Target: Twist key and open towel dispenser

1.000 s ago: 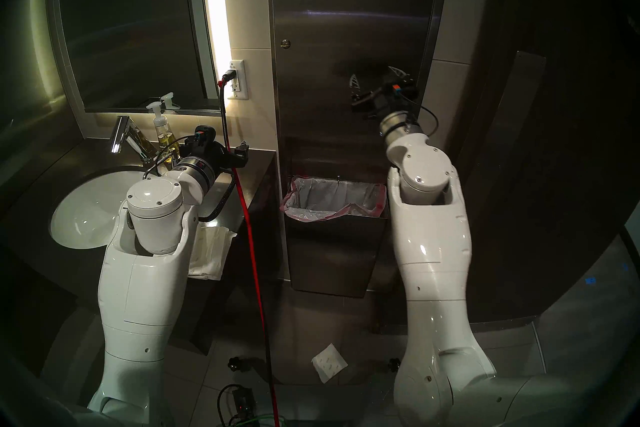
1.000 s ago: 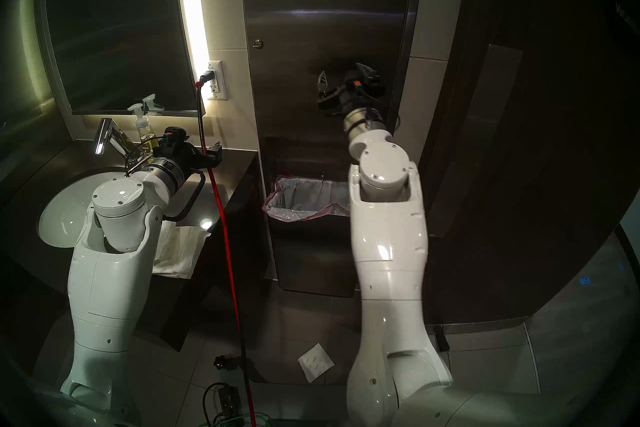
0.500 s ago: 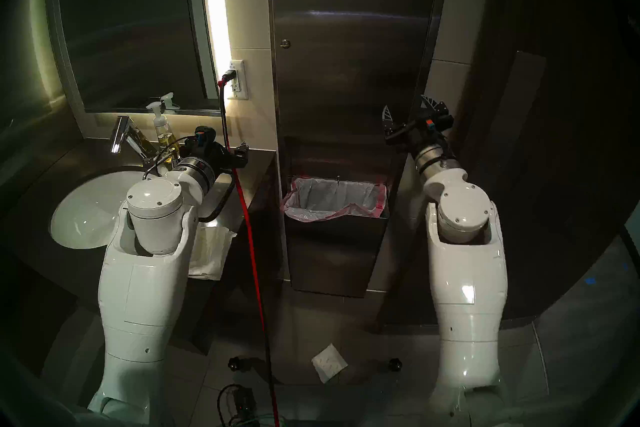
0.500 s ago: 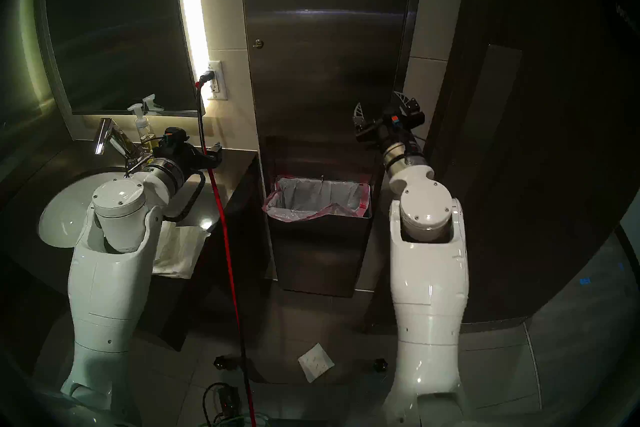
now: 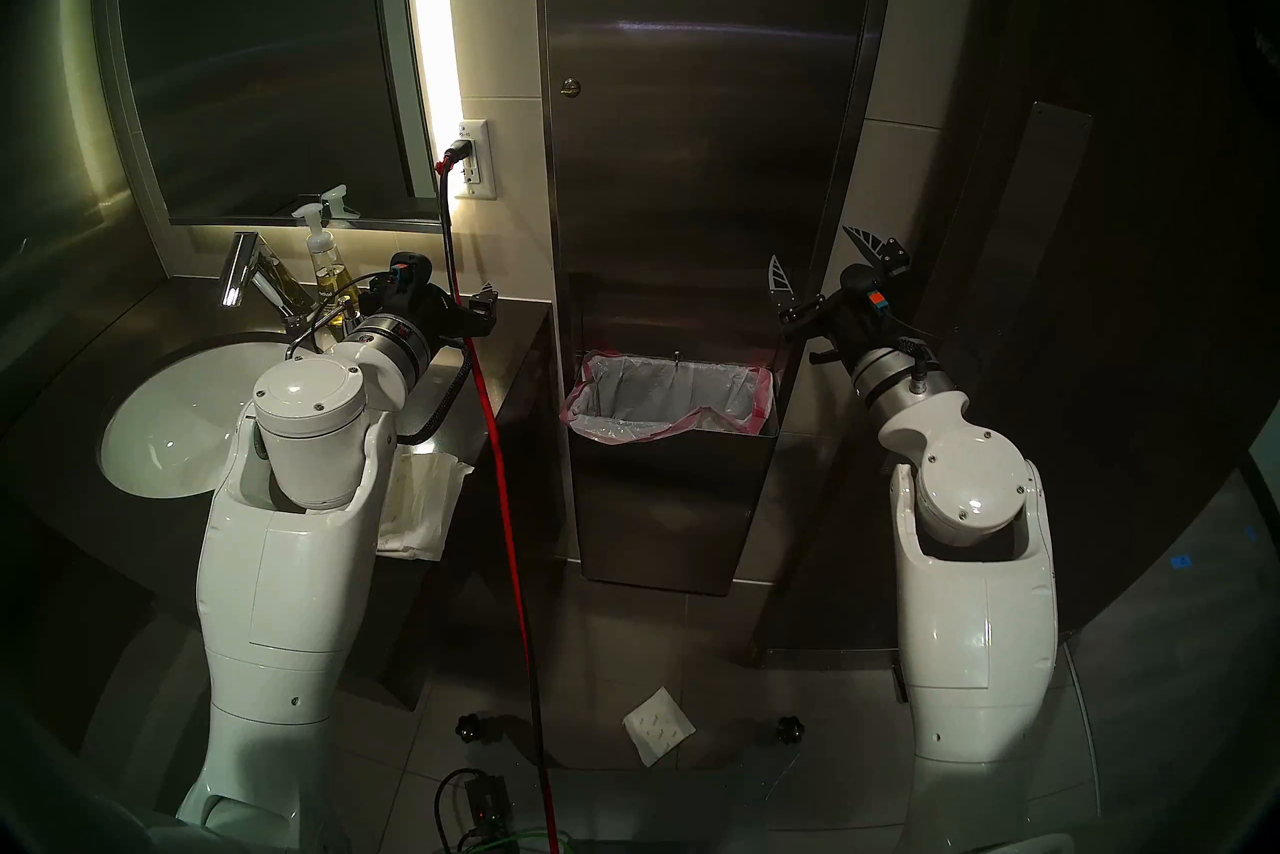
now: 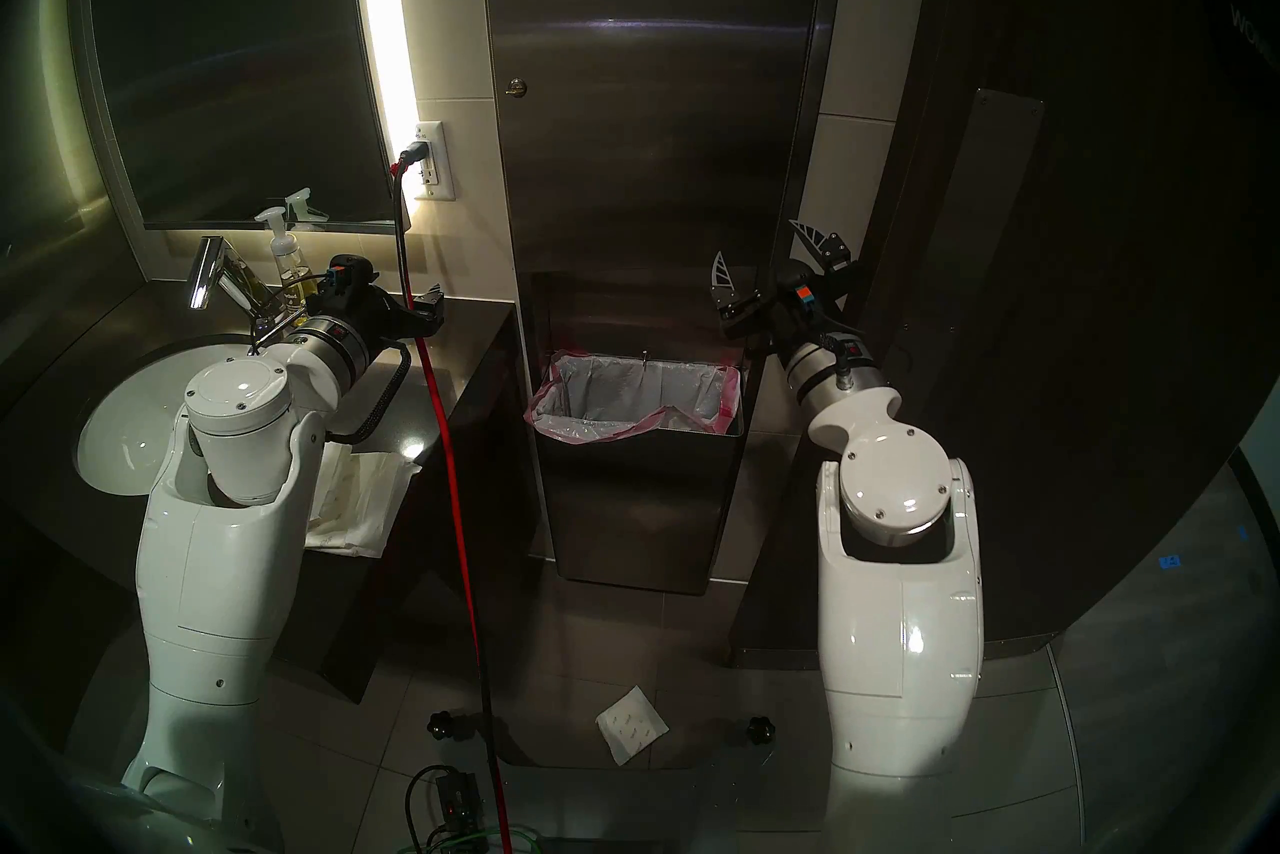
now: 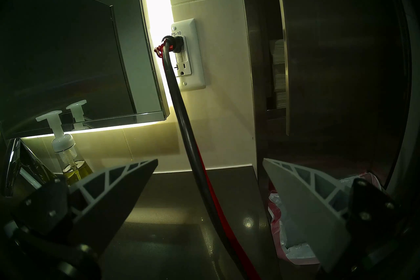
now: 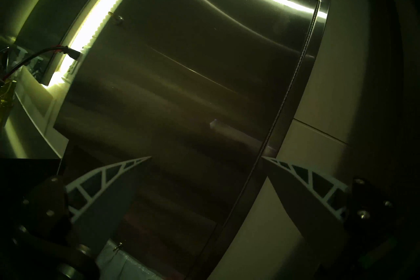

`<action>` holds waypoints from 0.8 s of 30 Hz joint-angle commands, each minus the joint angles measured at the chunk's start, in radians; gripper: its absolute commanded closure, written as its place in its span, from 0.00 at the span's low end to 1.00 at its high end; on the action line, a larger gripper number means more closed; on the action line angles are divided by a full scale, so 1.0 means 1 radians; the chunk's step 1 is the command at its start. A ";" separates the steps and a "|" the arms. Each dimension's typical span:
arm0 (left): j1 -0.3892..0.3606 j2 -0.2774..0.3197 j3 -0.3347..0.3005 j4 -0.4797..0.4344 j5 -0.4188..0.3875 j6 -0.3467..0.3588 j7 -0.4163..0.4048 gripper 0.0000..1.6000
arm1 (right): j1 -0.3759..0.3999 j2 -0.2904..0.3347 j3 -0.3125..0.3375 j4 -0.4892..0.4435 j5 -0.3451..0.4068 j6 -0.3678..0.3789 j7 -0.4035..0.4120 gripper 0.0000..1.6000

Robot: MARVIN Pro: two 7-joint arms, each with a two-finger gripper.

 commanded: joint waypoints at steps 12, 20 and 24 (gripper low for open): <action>-0.017 -0.004 -0.001 -0.013 0.001 -0.004 -0.003 0.00 | -0.254 -0.009 0.052 -0.252 0.083 -0.072 0.150 0.00; -0.019 -0.006 -0.002 -0.014 0.002 -0.004 -0.005 0.00 | -0.360 -0.038 0.099 -0.334 0.132 -0.098 0.234 0.00; -0.020 -0.008 -0.002 -0.014 0.003 -0.004 -0.006 0.00 | -0.428 -0.068 0.136 -0.378 0.169 -0.119 0.295 0.00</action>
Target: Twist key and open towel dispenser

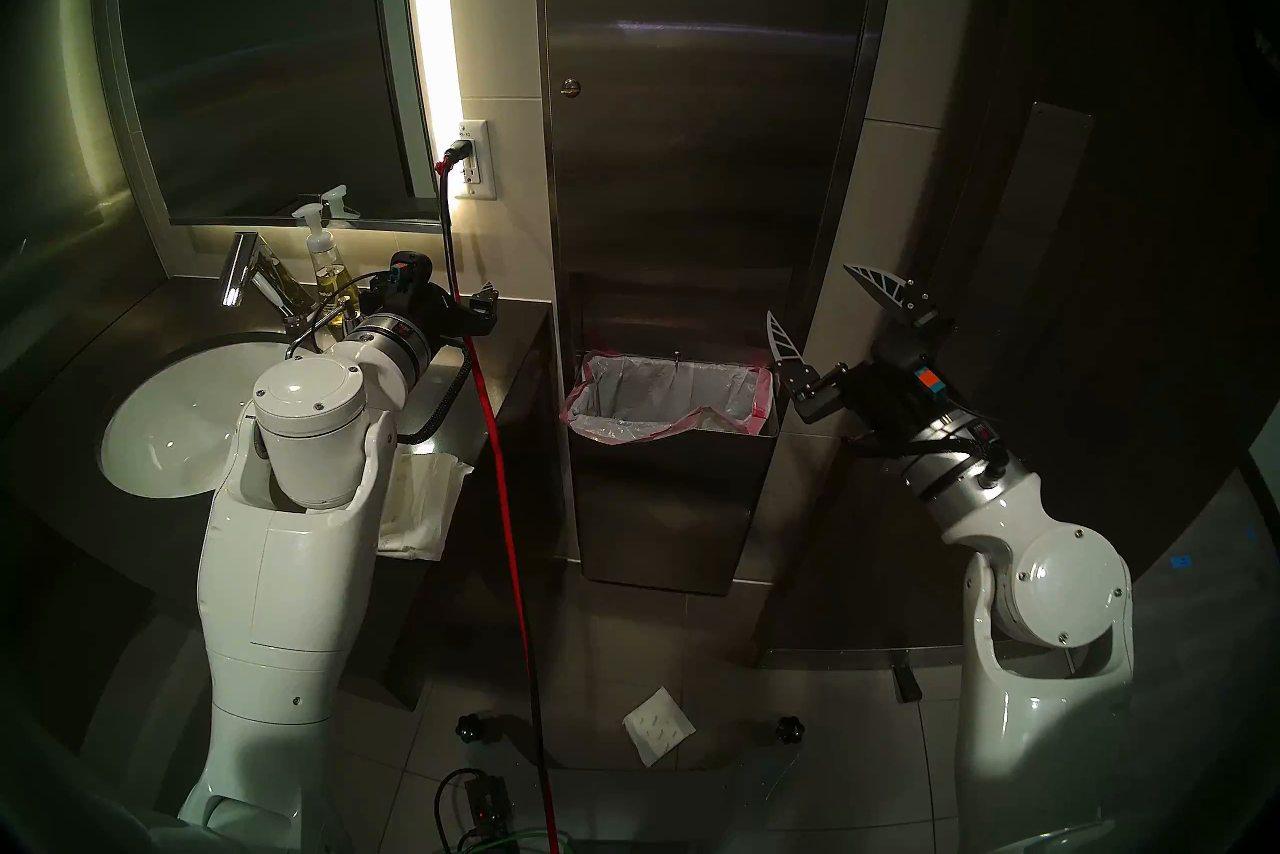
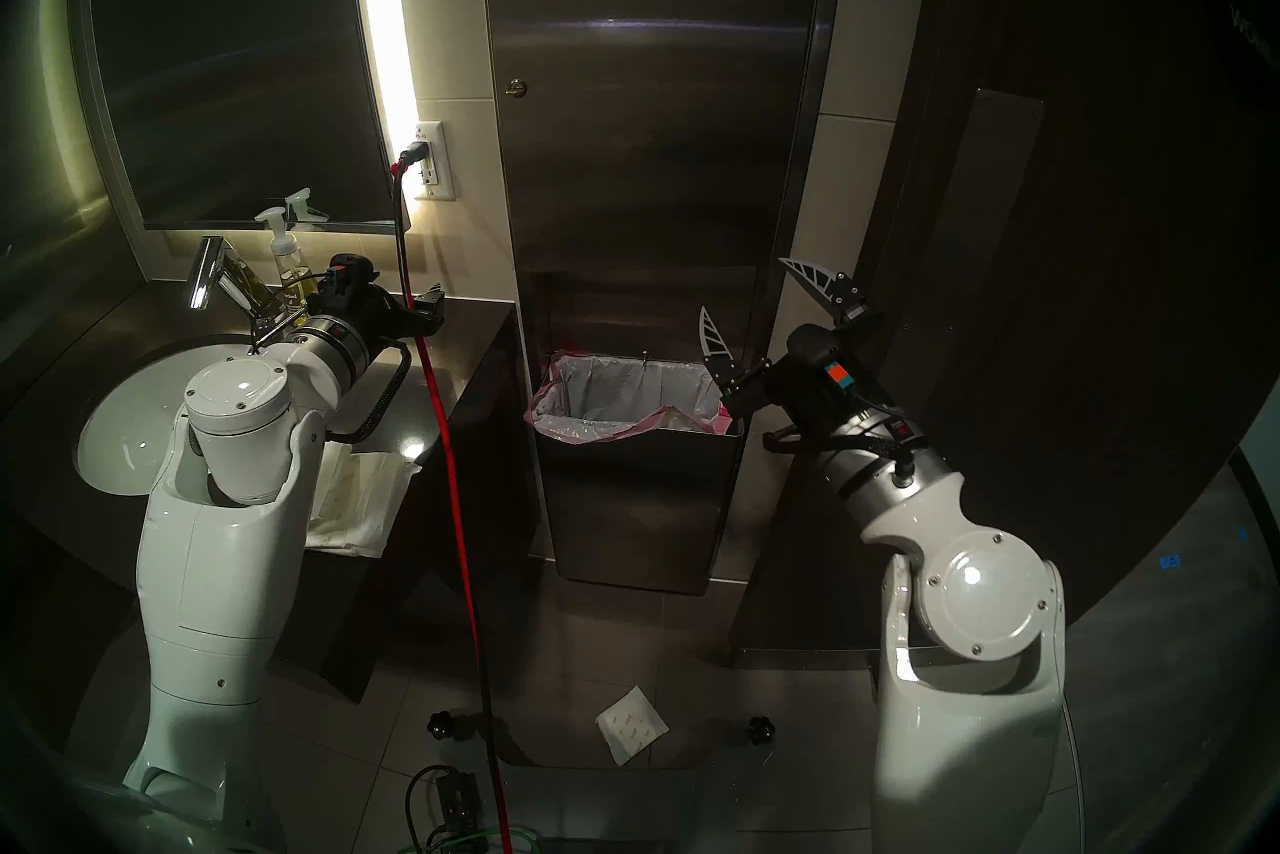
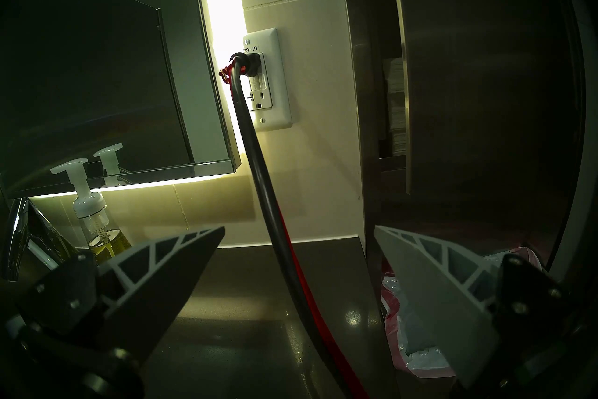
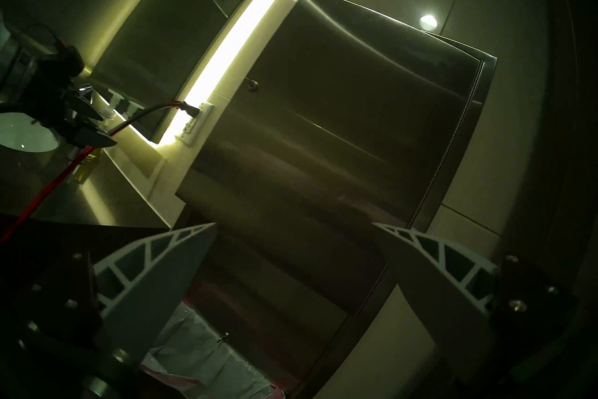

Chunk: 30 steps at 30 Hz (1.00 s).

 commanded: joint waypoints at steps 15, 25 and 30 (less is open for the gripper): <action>-0.022 -0.008 -0.002 -0.013 0.000 -0.002 -0.002 0.00 | -0.296 -0.181 0.155 -0.117 0.199 -0.135 0.240 0.00; -0.023 -0.011 -0.003 -0.014 0.001 0.000 -0.003 0.00 | -0.424 -0.241 0.175 -0.117 0.307 -0.275 0.282 0.00; -0.024 -0.012 -0.003 -0.014 0.002 0.001 -0.004 0.00 | -0.447 -0.257 0.175 -0.117 0.328 -0.313 0.292 0.00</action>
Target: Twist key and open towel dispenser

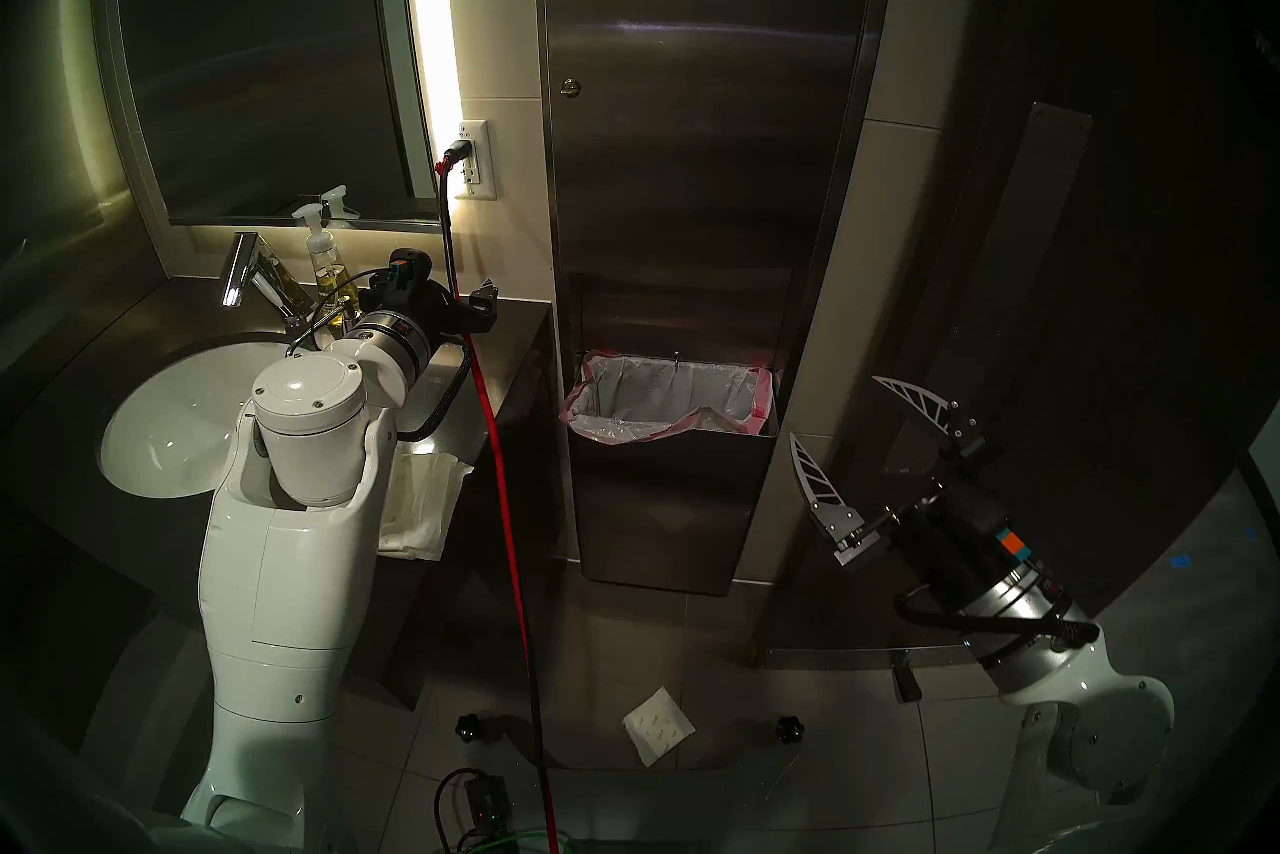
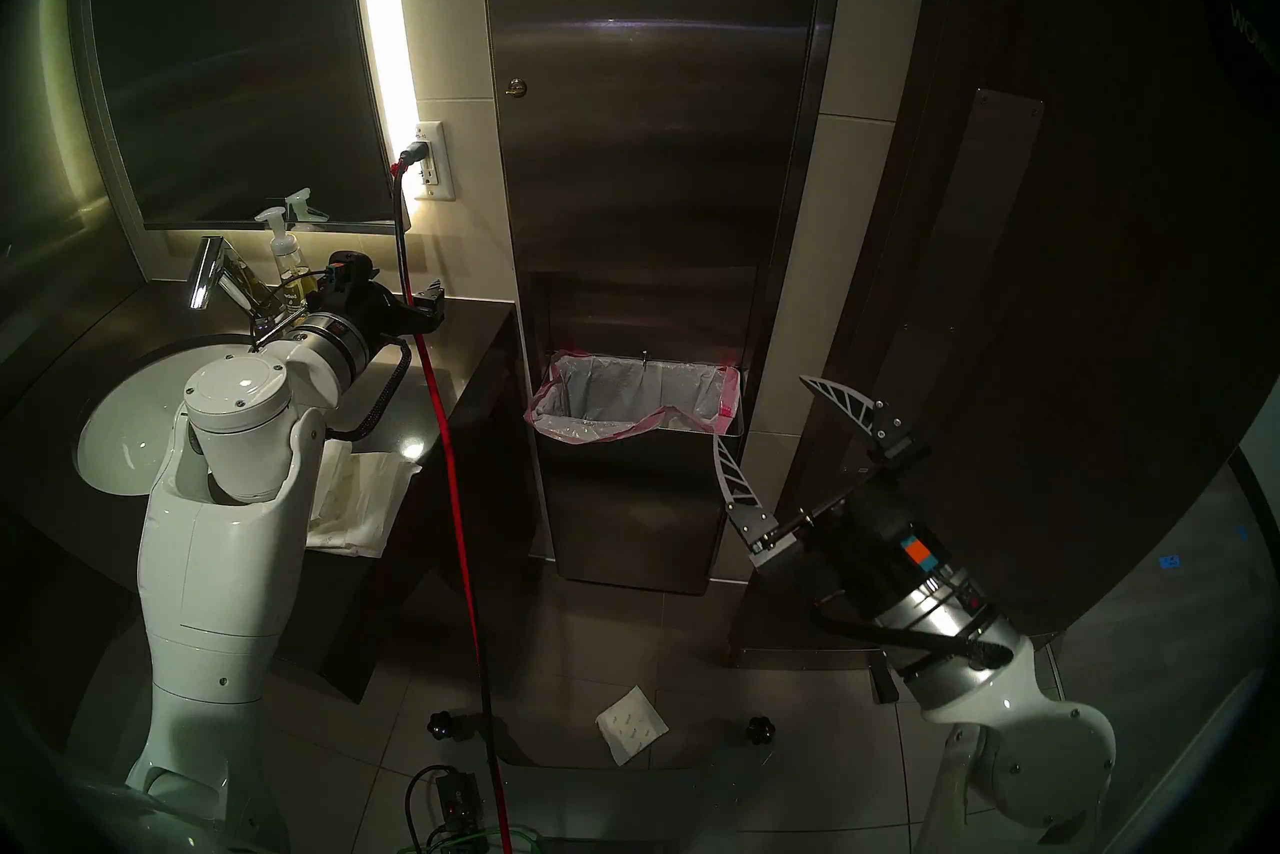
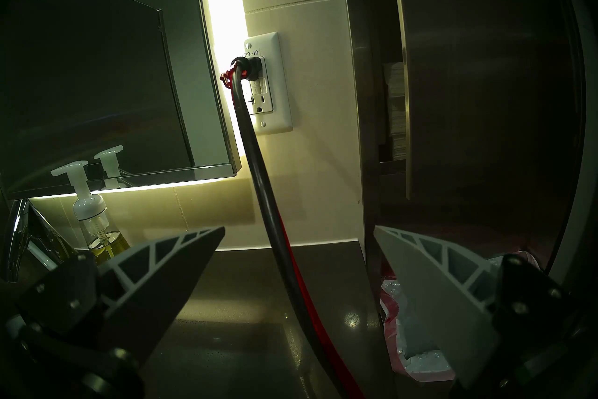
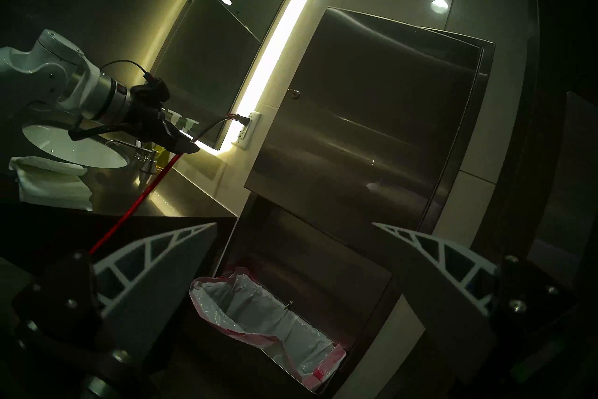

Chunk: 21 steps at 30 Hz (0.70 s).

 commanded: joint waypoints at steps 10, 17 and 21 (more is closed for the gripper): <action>-0.018 -0.004 0.000 -0.013 0.001 0.001 -0.001 0.00 | -0.086 -0.055 -0.007 -0.016 0.055 -0.083 0.012 0.00; -0.018 -0.005 -0.001 -0.013 0.002 0.001 -0.002 0.00 | -0.089 -0.060 -0.007 -0.016 0.056 -0.089 0.015 0.00; -0.018 -0.006 -0.001 -0.013 0.003 0.001 -0.003 0.00 | -0.090 -0.061 -0.008 -0.016 0.056 -0.091 0.015 0.00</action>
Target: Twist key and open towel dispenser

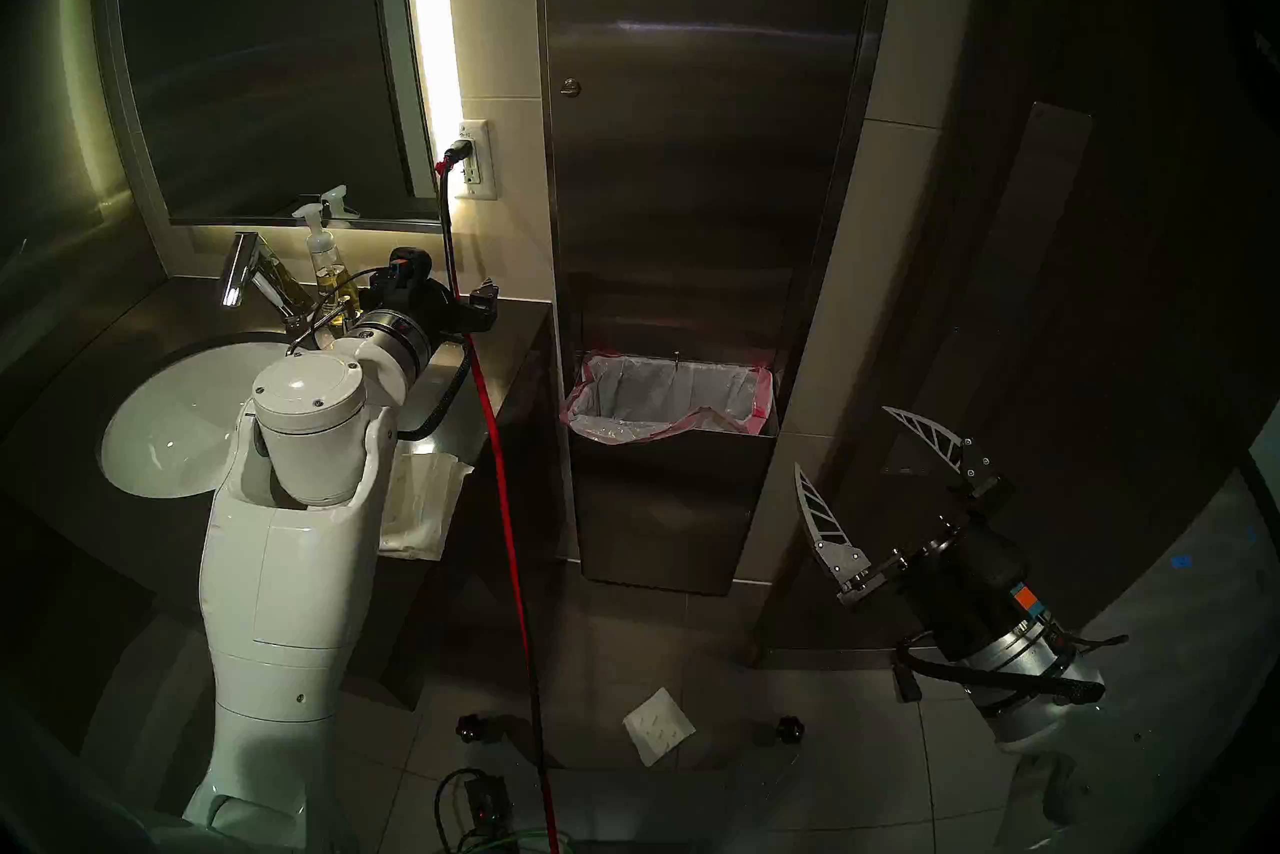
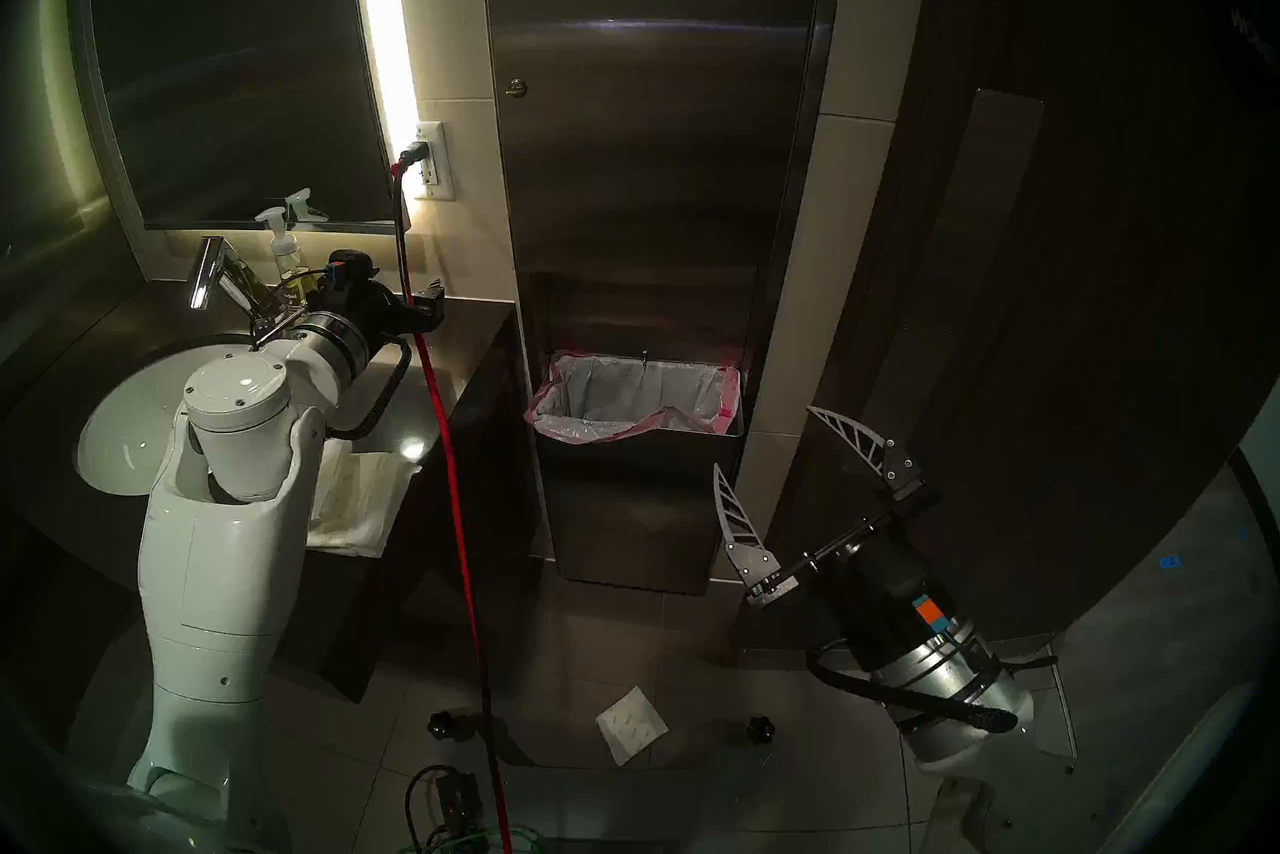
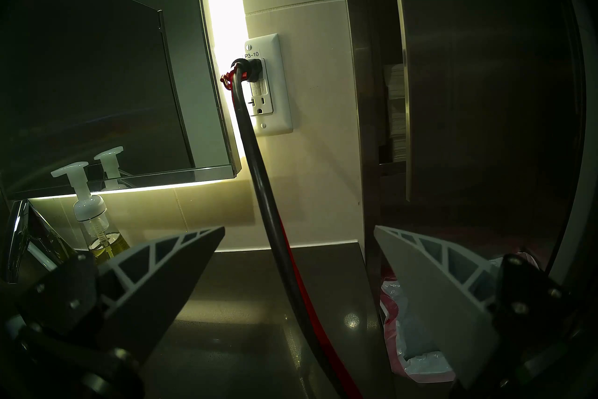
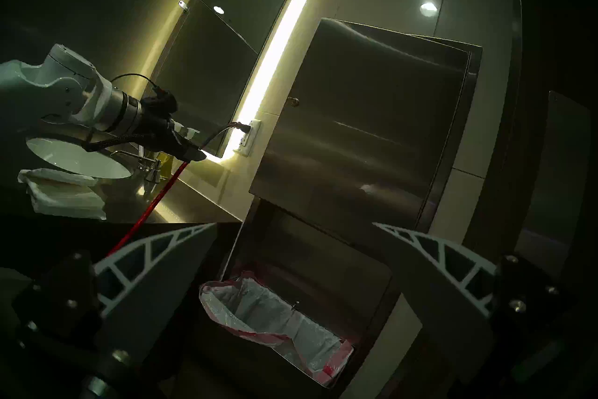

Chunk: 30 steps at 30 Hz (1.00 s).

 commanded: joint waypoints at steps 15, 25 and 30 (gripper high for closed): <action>-0.038 0.025 -0.019 -0.015 -0.005 -0.035 -0.031 0.00 | -0.003 -0.008 -0.002 -0.015 0.006 -0.010 -0.005 0.00; -0.111 0.069 -0.077 0.004 -0.018 -0.090 -0.067 0.00 | -0.003 -0.010 -0.002 -0.015 0.005 -0.011 -0.005 0.00; -0.133 0.098 -0.068 0.018 -0.023 -0.117 -0.107 0.00 | -0.002 -0.011 -0.002 -0.015 0.005 -0.011 -0.004 0.00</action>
